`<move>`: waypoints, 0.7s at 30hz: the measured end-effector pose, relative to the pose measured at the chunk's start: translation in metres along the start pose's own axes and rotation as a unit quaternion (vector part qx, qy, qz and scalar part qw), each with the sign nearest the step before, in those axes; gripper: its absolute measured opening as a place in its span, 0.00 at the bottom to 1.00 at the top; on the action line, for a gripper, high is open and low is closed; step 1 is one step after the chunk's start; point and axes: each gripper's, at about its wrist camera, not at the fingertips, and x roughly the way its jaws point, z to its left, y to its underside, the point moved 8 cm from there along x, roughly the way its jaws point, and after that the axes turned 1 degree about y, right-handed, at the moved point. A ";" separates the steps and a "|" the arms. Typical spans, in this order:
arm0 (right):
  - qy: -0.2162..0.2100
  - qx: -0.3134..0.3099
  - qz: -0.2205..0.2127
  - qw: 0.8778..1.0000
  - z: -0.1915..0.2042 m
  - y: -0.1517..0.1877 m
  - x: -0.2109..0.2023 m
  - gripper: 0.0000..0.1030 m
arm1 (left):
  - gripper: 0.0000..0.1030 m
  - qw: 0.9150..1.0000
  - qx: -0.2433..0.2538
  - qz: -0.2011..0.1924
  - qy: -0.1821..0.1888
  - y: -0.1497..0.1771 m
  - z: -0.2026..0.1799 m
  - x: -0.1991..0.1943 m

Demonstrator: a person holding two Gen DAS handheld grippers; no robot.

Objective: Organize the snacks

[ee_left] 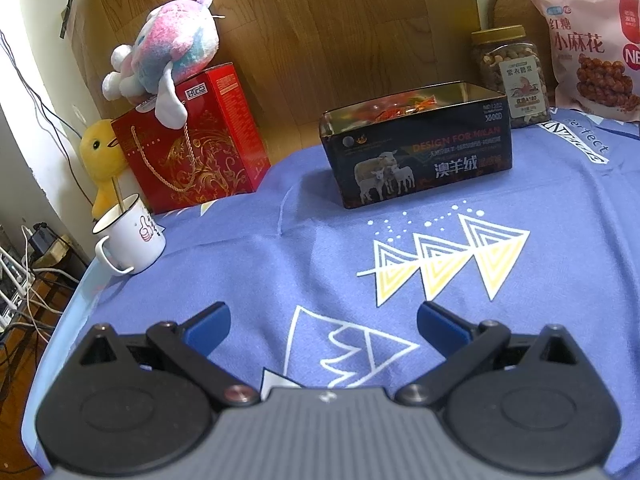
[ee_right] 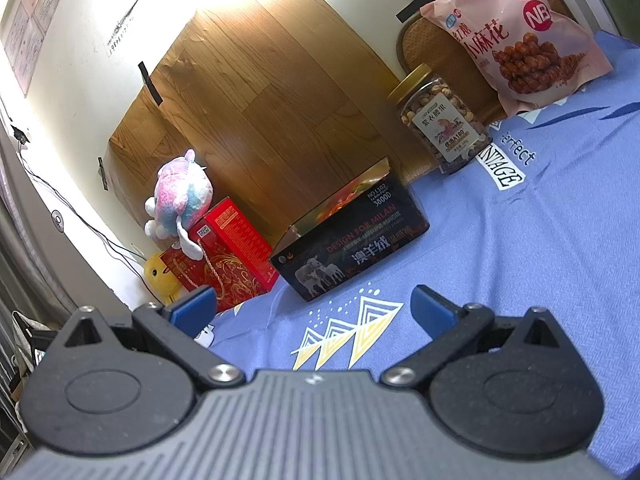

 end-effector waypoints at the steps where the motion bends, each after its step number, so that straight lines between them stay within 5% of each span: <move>1: 0.000 0.000 0.000 1.000 0.000 0.000 0.000 1.00 | 1.00 1.000 0.000 0.000 -0.001 0.000 0.000 0.000; 21: 0.000 0.000 0.000 1.000 0.000 0.000 0.000 1.00 | 1.00 1.000 -0.005 -0.004 -0.012 -0.003 0.007 0.000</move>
